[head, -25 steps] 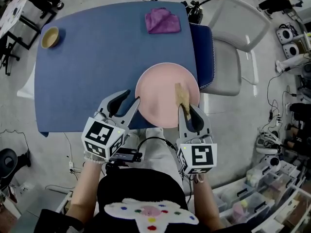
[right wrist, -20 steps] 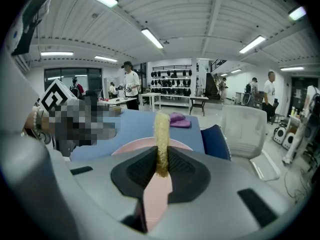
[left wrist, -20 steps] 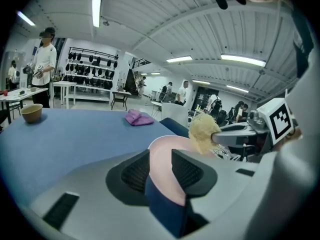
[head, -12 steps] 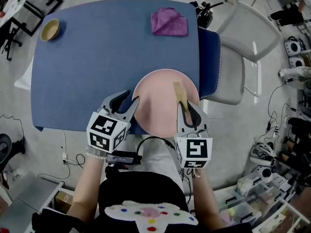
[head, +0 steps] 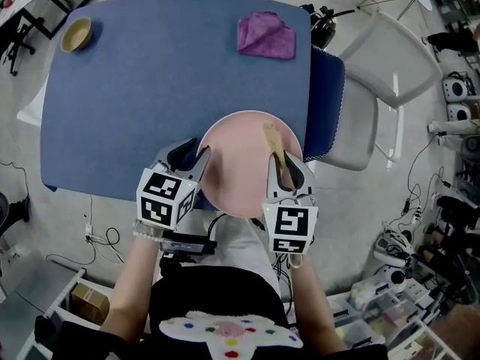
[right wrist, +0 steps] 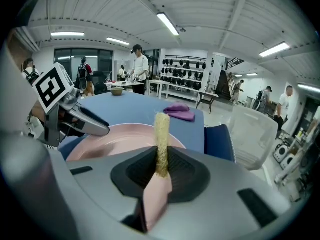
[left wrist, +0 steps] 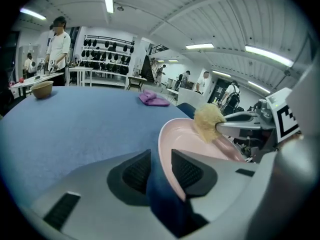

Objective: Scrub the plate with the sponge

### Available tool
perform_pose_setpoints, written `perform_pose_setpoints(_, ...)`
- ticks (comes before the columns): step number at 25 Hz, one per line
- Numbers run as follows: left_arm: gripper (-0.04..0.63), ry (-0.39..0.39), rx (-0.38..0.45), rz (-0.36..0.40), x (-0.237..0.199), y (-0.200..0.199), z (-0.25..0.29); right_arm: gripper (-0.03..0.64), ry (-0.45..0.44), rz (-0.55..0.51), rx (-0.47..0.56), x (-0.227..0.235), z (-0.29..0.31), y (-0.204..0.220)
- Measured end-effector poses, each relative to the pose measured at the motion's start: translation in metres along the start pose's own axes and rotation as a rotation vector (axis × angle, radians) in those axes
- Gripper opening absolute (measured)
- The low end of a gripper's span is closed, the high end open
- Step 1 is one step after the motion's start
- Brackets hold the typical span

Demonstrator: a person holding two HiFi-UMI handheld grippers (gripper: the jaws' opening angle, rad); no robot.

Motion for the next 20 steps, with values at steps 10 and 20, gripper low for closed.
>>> perform_pose_setpoints(10,0.054,-0.038,0.008,-0.004,0.001,0.001,0.006,0.058,0.068,-0.088,-0.085,0.008,0.022,0.007)
perform_pose_setpoints(20,0.043,-0.017,0.022,-0.021,0.000,0.000,0.005,0.054,0.033,-0.168,-0.142,-0.013,0.042,0.013)
Point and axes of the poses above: the fingertips, and each gripper's own axes: z forward along the fingers, x to its right, y out of its underside, the point moved 2 cm from there along -z, backward along the fingers, and after that the axes turned 4 degrees about -x, right-handed, at the moved point
